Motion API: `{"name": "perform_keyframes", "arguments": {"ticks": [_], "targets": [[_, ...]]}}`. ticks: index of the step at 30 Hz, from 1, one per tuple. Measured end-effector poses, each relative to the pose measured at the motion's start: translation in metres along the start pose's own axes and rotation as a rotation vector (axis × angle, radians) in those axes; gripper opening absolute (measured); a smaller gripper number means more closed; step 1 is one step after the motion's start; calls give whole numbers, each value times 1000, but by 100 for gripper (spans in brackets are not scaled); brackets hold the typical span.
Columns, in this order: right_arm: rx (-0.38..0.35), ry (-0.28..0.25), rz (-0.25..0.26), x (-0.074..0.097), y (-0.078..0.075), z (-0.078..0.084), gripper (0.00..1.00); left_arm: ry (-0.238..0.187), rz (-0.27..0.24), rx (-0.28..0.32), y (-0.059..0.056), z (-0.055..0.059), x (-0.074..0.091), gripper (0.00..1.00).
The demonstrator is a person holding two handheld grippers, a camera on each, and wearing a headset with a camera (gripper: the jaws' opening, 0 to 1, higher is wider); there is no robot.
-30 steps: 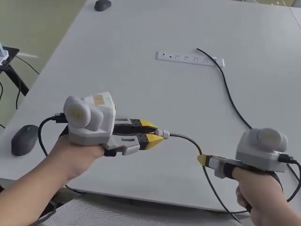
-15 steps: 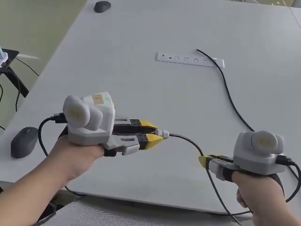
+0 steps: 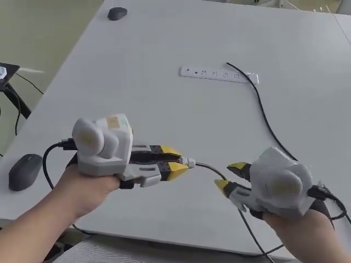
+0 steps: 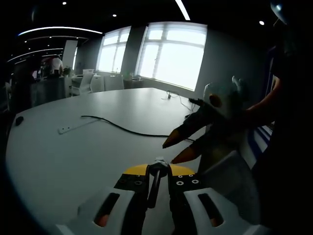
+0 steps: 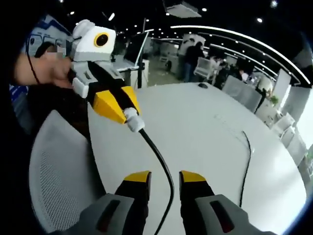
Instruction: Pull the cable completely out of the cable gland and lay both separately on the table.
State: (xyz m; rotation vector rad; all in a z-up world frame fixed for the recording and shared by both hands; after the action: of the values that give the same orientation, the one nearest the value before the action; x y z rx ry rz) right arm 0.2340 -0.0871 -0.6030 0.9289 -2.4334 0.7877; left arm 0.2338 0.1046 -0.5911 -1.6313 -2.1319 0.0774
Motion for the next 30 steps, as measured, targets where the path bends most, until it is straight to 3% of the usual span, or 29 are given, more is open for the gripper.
{"name": "perform_keyframes", "arguments": {"ticks": [4, 13, 30], "targets": [[90, -45, -8, -3, 9, -12, 18, 4, 0, 2, 0, 0, -1, 15], [150, -118, -40, -4, 13, -23, 11, 2, 3, 4, 0, 0, -2, 15], [236, -142, -53, -6, 19, -26, 3, -1, 20, 11, -1, 2, -5, 15]]}}
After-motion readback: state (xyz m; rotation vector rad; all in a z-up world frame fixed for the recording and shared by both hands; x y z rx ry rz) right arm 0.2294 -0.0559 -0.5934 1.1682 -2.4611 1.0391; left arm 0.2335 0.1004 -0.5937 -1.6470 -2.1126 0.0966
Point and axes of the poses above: the centre of the closed fingertips' face, and the gripper's own axes: x roughly backward along the fingers, y roughly to its left, z roughly out of its underside, the point moved 10 cm from there along x, roughly backward along the fingers, and after that the axes turned 14 degrees about z, right-handed, at the moved point
